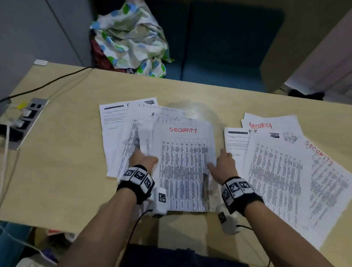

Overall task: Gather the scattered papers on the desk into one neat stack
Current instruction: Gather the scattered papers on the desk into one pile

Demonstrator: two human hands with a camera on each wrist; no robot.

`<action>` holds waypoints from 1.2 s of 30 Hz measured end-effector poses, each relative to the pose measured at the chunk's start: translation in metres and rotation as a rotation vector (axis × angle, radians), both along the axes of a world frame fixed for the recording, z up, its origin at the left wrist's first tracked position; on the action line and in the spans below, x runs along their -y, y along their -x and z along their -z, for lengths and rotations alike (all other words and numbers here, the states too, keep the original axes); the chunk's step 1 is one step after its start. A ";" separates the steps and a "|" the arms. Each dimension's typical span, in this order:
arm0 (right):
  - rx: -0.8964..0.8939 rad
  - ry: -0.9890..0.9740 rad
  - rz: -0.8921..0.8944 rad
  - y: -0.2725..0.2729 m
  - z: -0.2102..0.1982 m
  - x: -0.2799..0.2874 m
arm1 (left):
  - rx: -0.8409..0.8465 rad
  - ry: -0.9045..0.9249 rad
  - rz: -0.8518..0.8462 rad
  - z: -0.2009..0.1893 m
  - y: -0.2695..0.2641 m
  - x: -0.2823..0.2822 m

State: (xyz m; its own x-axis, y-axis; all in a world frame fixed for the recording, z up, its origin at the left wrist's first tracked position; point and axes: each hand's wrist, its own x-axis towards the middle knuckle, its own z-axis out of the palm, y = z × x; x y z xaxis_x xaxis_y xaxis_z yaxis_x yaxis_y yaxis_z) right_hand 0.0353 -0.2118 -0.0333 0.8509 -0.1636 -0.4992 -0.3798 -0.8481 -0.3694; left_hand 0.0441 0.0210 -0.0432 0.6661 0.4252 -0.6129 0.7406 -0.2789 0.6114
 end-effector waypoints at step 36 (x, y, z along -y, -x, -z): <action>0.027 -0.177 -0.062 0.004 0.034 -0.013 | -0.105 -0.047 0.189 -0.020 -0.046 0.028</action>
State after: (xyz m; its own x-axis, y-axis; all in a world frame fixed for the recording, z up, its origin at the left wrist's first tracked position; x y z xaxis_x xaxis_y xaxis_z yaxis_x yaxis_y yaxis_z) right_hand 0.0312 -0.1988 -0.0676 0.8703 -0.0222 -0.4920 -0.3168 -0.7902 -0.5246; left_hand 0.0896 -0.0072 -0.0236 0.6705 0.3283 -0.6653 0.7310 -0.4453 0.5170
